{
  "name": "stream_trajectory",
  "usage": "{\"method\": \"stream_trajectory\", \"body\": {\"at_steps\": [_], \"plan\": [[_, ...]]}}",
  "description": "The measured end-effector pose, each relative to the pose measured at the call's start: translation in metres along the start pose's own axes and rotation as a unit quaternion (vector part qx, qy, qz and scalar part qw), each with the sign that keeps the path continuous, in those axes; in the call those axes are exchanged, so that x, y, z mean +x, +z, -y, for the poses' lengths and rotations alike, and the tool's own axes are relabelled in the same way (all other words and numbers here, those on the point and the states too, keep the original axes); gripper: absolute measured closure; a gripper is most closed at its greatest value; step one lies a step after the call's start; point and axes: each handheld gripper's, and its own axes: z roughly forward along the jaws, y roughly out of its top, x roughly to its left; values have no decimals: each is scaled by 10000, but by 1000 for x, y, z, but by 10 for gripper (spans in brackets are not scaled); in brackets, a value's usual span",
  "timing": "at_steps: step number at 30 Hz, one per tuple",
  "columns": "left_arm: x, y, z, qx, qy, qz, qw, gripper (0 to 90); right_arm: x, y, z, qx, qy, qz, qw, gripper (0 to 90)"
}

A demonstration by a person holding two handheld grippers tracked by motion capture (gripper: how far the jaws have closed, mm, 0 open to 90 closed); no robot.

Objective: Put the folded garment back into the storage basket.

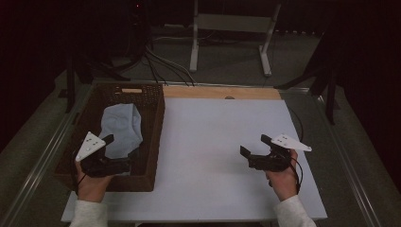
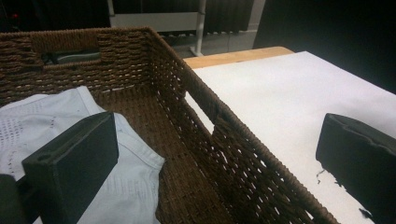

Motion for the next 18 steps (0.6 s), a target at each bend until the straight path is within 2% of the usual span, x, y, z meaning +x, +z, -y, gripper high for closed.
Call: {"method": "stream_trajectory", "body": {"at_steps": [18], "plan": [[6,-4,8,46,-22,-42,10000,1,-5,-31,8,-505,-59,66,9987,20]]}}
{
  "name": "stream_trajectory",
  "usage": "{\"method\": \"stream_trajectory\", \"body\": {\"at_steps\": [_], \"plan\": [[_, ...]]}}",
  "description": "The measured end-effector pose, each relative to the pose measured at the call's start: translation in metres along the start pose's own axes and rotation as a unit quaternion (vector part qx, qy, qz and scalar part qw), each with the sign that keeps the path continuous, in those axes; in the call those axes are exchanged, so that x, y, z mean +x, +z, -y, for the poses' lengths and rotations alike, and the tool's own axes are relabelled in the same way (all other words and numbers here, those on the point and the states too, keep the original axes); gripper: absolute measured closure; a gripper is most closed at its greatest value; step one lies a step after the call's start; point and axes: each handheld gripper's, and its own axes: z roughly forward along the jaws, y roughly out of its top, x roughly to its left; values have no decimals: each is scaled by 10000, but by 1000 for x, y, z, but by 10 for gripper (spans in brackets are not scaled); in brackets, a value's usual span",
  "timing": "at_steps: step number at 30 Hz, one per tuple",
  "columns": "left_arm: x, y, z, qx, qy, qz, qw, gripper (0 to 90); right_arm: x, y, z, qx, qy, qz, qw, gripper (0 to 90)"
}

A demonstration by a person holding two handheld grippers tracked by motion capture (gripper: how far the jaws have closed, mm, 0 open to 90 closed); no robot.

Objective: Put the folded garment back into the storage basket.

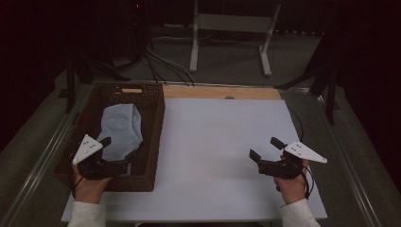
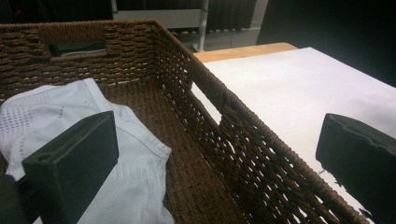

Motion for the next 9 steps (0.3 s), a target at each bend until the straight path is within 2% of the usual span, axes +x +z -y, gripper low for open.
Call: {"method": "stream_trajectory", "body": {"at_steps": [9], "plan": [[0,0,0,-2,-6,-10,10000,0,-6,-5,3,-53,28,68,10000,20]]}}
